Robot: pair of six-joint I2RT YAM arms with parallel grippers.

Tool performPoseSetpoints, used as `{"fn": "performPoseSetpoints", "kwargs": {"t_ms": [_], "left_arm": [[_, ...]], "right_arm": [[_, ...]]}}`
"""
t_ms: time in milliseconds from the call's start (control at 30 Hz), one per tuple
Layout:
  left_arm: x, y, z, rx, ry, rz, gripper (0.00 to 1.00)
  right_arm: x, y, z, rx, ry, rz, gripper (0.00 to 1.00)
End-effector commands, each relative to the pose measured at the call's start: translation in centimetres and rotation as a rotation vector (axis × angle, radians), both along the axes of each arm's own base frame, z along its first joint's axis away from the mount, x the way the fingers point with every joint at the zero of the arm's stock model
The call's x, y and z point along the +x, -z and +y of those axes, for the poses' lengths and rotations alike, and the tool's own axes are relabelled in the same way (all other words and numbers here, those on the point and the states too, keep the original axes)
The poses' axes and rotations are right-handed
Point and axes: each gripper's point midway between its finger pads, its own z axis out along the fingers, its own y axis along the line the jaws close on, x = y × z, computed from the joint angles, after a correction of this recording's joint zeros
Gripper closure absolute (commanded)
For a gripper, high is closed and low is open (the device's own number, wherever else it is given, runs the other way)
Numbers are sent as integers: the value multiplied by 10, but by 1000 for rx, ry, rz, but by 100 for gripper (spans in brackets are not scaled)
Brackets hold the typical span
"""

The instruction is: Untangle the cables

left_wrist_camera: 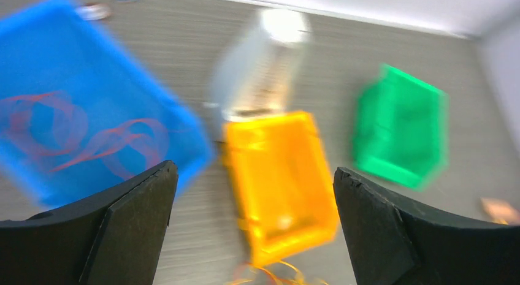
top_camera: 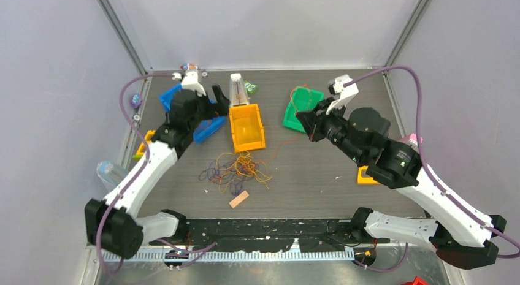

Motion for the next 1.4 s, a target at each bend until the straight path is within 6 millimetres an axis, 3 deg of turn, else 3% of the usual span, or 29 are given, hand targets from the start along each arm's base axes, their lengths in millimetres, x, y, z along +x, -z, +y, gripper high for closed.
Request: {"fn": "performPoseSetpoints", "kwargs": {"t_ms": [0, 133, 300, 500, 867, 933, 967, 1000, 1100, 1200, 1267, 1300, 1333, 1367], "left_arm": [[-54, -18, -88, -152, 445, -204, 3], [-100, -19, -131, -255, 735, -348, 8], [-130, 4, -166, -230, 932, -353, 9], [-146, 19, -183, -267, 1028, -371, 16], [-178, 53, -224, -259, 1205, -331, 29], [-180, 56, -228, -261, 1211, -326, 39], [-178, 56, -230, -269, 1202, -317, 50], [-178, 56, -231, -274, 1201, -313, 56], [-177, 44, -234, -301, 1204, -321, 98], [-176, 28, -234, -320, 1193, -342, 100], [-169, 24, -233, -308, 1158, -338, 100], [-166, 22, -233, -296, 1146, -336, 100], [-162, 21, -232, -280, 1128, -335, 100], [-159, 19, -232, -267, 1122, -337, 100]], "right_arm": [[6, -49, -1, -37, -19, -113, 95], [9, -82, 3, -5, -31, -163, 95], [7, -102, 13, 32, -71, -181, 95], [6, -107, 19, 59, -95, -179, 95], [6, -114, 13, 66, -85, -193, 95], [6, -115, 11, 66, -81, -195, 95], [6, -115, 11, 68, -79, -195, 95], [6, -114, 10, 69, -79, -194, 95], [9, -105, 12, 59, -79, -177, 95], [8, -83, 19, 37, -108, -138, 95], [-7, -73, 36, 50, -240, -139, 91], [-22, -57, 51, 45, -363, -118, 89], [-34, -60, 55, 77, -422, -138, 84], [-46, -38, 64, 67, -511, -100, 81]]}}
